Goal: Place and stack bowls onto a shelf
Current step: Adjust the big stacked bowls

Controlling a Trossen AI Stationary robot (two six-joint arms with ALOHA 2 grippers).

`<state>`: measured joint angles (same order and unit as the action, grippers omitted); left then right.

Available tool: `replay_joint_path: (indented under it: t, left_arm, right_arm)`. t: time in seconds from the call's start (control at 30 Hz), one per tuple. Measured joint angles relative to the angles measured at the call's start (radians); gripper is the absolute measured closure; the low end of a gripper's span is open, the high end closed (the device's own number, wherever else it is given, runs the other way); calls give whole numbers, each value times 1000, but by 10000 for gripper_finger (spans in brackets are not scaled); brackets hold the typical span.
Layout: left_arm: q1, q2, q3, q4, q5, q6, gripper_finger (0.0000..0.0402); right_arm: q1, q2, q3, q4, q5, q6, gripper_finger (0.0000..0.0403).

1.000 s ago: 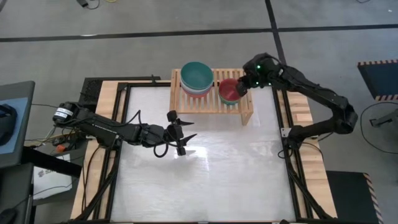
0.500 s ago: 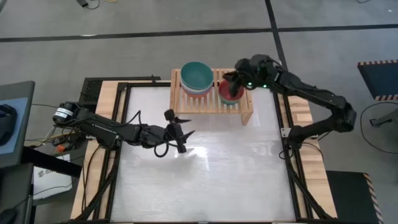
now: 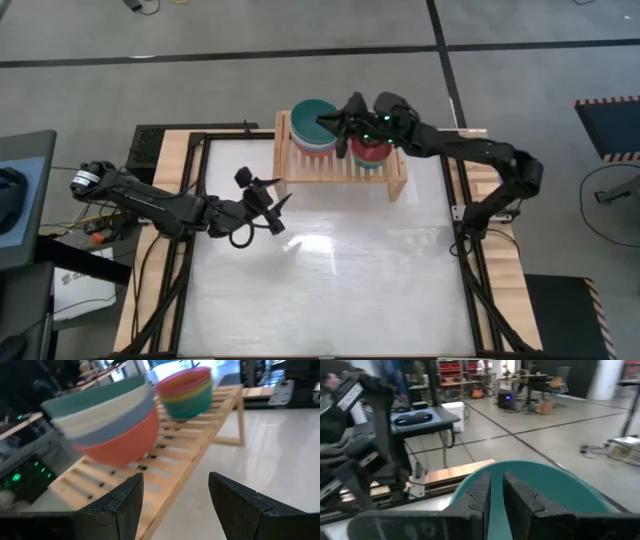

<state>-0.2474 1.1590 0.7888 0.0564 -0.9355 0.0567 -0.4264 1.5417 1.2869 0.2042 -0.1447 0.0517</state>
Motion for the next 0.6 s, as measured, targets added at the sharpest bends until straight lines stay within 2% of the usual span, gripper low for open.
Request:
replay_joint_path:
  t: [0.17, 0.33, 0.6]
  left_arm:
    - [1, -18, 0, -93, -22, -65, 191]
    - [2, -15, 0, -99, -20, -61, 191]
    - [2, -14, 0, -104, -20, -59, 191]
  right_arm:
    - [8, 89, 4, 98, -43, 0, 329]
    - [6, 148, 44, 92, -84, -1, 329]
    - [-1, 162, 55, 68, -94, -1, 329]
